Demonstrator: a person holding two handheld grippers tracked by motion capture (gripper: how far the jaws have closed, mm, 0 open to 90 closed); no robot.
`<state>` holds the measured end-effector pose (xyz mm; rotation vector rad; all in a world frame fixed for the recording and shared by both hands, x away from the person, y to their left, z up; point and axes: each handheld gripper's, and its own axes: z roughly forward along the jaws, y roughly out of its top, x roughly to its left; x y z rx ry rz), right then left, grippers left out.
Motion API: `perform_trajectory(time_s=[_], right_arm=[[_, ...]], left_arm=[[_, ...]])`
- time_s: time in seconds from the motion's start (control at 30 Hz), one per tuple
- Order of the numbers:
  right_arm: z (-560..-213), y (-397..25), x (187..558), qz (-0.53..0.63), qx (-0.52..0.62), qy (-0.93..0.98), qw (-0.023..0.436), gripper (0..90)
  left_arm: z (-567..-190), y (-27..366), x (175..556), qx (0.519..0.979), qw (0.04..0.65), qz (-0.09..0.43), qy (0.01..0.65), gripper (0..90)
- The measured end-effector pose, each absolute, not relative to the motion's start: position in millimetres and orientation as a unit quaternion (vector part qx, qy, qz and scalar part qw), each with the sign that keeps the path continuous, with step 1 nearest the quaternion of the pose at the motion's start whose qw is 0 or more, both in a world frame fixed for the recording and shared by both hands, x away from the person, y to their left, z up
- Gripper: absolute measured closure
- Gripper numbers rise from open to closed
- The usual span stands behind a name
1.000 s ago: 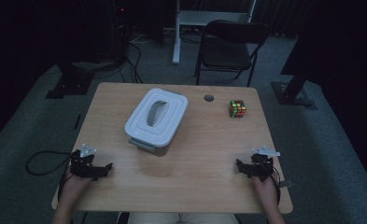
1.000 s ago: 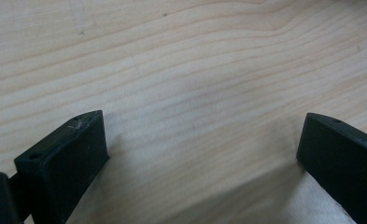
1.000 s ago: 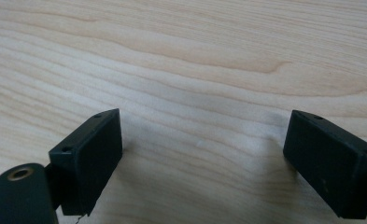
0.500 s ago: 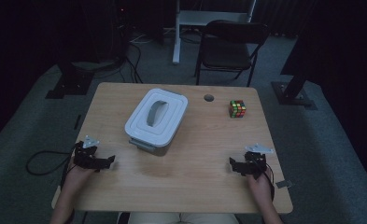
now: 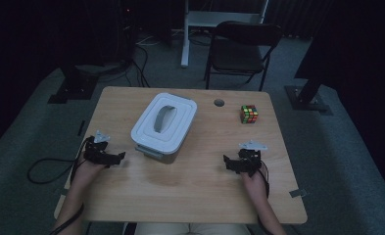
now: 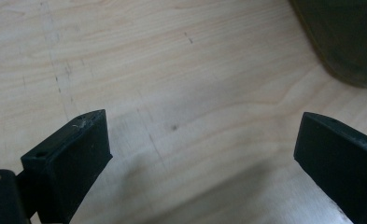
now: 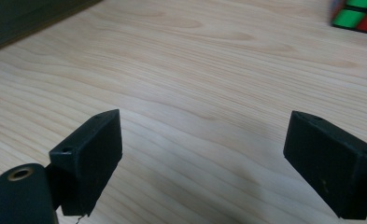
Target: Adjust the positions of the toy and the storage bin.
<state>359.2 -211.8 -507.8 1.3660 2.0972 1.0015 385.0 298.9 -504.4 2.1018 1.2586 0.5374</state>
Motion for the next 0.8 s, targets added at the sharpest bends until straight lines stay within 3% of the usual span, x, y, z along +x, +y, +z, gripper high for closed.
perform_trajectory(time_s=[0.8], right_arm=[[-507.3,-144.1,402.2,0.39,0.479,0.765,0.182,11.3]], left_arm=[[-489.8,289.6,454.3,0.791,0.313,0.223,0.476,2.1]])
